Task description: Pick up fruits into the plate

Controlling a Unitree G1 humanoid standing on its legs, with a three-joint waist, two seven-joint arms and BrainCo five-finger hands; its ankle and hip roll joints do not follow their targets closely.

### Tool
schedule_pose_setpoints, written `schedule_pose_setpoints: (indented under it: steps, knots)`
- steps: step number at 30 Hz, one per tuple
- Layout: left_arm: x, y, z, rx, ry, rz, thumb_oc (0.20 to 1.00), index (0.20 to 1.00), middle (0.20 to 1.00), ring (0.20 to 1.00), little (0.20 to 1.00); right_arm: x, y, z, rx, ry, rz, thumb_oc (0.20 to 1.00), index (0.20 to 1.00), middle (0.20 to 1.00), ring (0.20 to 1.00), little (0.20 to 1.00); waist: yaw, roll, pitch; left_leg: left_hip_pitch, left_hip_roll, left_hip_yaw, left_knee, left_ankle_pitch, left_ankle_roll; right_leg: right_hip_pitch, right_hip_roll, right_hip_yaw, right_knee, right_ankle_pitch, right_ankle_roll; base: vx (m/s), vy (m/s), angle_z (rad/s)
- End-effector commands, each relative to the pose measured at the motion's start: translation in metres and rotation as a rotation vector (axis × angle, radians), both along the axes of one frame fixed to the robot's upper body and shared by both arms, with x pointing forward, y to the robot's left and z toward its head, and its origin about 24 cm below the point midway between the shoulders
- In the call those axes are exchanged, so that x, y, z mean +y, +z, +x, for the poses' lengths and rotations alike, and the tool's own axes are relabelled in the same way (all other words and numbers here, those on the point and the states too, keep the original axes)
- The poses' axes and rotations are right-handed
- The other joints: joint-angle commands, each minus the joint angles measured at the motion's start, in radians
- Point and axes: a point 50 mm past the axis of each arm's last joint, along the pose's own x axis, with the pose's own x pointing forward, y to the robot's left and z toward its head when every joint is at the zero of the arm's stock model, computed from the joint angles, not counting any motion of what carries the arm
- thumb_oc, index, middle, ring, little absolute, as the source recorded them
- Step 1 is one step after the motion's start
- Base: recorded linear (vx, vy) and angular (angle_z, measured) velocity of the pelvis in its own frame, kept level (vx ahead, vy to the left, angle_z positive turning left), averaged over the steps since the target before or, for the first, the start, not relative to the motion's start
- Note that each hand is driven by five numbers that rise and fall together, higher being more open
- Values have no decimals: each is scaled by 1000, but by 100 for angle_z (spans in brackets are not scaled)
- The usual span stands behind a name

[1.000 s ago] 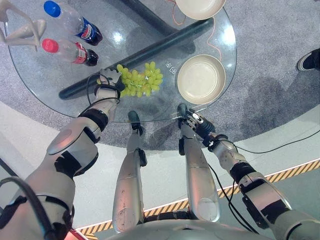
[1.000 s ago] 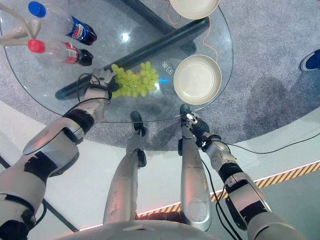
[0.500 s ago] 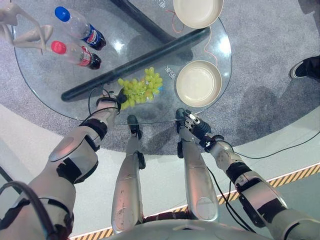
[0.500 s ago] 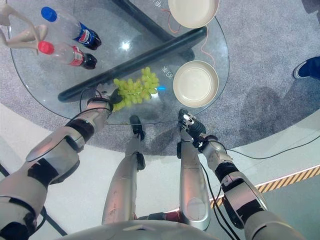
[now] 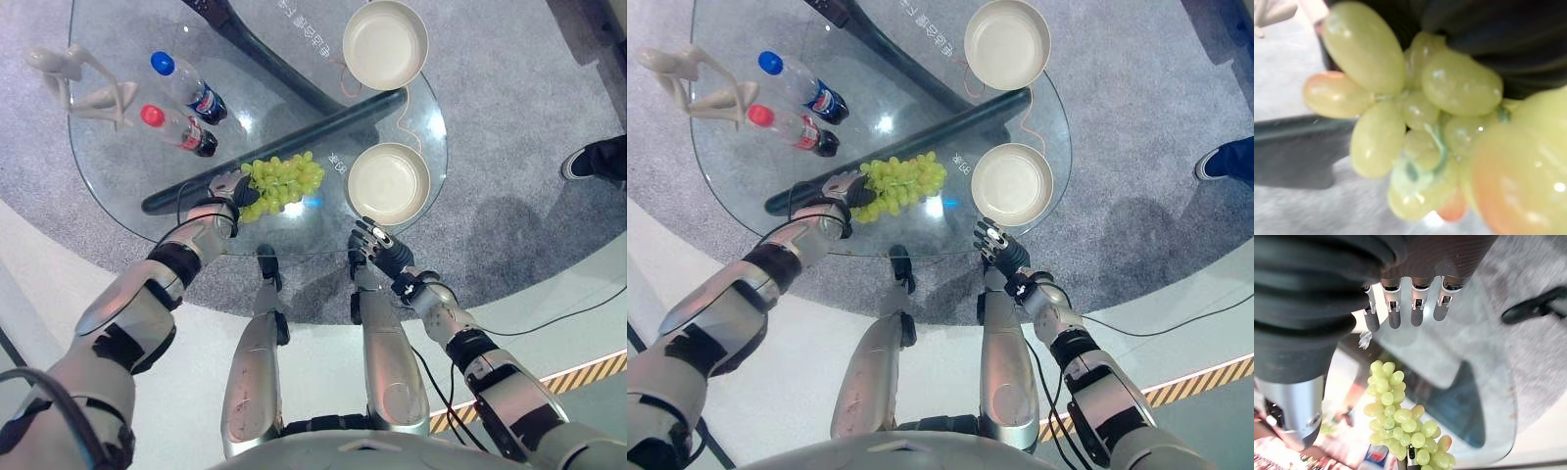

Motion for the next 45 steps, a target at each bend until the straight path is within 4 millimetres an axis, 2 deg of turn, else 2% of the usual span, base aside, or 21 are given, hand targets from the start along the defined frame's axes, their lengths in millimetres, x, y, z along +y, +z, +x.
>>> schedule_pose_setpoints:
  steps: [1, 11, 15, 17, 21, 31, 38, 45]
  knots:
    - [16, 38, 5, -82, 38, -94, 200, 200, 200, 200, 200, -8, 16, -4, -77, 1, 113, 1000, 1000, 1000, 1000, 1000, 16, 10, 17, 82, -51, -20, 28, -106, -3, 97, 45, -57, -69, 44, 7, 0, 0, 0]
    - [13, 44, -12, -72, -70, -85, 200, 200, 200, 200, 200, 20, 18, -33, -55, 122, 444, 1000, 1000, 1000, 1000, 1000, 33, 13, -95, 201, -51, -25, 0, -129, -2, 244, 42, -94, -119, 12, 2, 60, -16, 10]
    - [7, 52, -19, -88, -126, -69, 200, 200, 200, 200, 200, 36, 18, -45, -14, 170, 579, 1000, 1000, 1000, 1000, 1000, 45, 20, -138, 247, -53, -34, -21, -132, -1, 303, 40, -109, -145, 4, 3, 79, -25, 13]
    - [1, 55, -27, -99, -173, -59, 200, 200, 200, 200, 200, 50, 21, -54, 31, 212, 681, 1000, 1000, 1000, 1000, 1000, 56, 27, -178, 281, -55, -42, -32, -134, 0, 344, 36, -121, -166, 4, 5, 127, -21, 19]
    - [-3, 50, -36, -87, -208, -29, 200, 200, 200, 200, 200, 65, 27, -62, 97, 246, 790, 1000, 1000, 1000, 1000, 1000, 67, 40, -221, 317, -61, -51, -39, -141, 3, 390, 31, -133, -189, 5, 7, 91, 0, 16]
    - [-19, 31, -52, -8, -300, 42, 200, 200, 200, 200, 200, 88, 41, -75, 228, 274, 941, 1000, 1000, 1000, 1000, 1000, 89, 53, -291, 384, -64, -53, -53, -155, 8, 472, 24, -155, -225, 6, 13, 74, 2, 5]
    - [-35, 19, -63, 69, -371, 88, 200, 200, 200, 200, 200, 94, 55, -74, 197, 256, 979, 1000, 1000, 1000, 1000, 1000, 101, 53, -318, 413, -62, -52, -57, -163, 10, 509, 23, -165, -237, 1, 15, 26, -7, 2]
    - [-43, 3, -69, 148, -394, 113, 200, 200, 200, 200, 200, 103, 67, -73, 207, 270, 1006, 1000, 1000, 1000, 1000, 1000, 110, 49, -337, 438, -55, -42, -61, -170, 11, 535, 21, -170, -243, -2, 19, 4, -3, 0]
